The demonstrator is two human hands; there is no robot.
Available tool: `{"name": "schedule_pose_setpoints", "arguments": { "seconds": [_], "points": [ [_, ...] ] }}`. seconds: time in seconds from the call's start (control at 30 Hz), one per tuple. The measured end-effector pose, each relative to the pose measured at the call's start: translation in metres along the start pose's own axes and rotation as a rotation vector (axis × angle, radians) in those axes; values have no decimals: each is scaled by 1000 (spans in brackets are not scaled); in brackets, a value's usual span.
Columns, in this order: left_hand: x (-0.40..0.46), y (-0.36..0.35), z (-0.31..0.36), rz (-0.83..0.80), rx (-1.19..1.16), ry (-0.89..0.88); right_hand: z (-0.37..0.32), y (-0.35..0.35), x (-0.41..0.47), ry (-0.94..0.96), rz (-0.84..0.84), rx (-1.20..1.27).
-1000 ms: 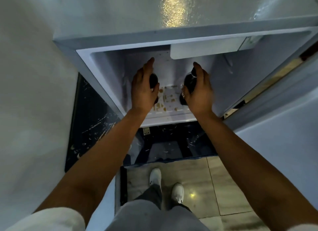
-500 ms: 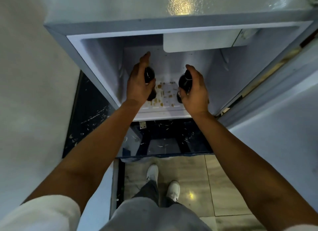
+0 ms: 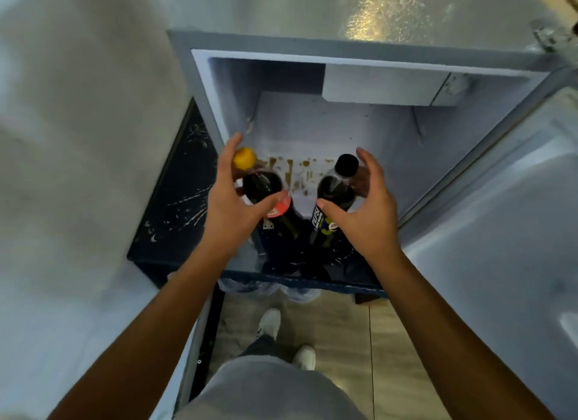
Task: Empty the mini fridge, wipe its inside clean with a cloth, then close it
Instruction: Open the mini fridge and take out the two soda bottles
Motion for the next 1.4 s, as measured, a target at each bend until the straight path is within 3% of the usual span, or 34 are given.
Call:
{"name": "schedule_pose_setpoints", "arguments": {
  "seconds": [0.33, 0.53, 0.73, 1.0, 1.4],
  "points": [
    [-58, 95, -35, 120, 7, 58, -64, -53, -16, 98, -118, 194],
    [-35, 153, -68, 159, 147, 128, -105, -120, -15, 184, -173, 155],
    [9, 208, -105, 249, 144, 169, -117, -205, 6, 93, -292, 196],
    [79, 215, -144, 231, 106, 216, -88, -283, 45, -1, -291, 129],
    [144, 204, -175, 263, 165, 276, -39, -341, 67, -97, -215, 106]
  ]
}}
Point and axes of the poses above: each hand's wrist, its own x-axis towards the middle knuckle, its own y-axis out of the back of the hand, z = x × y, the point moved 7 cm from there along x, towards the middle knuckle, and after that the axes turned 15 degrees about y, right-handed, at the moved point
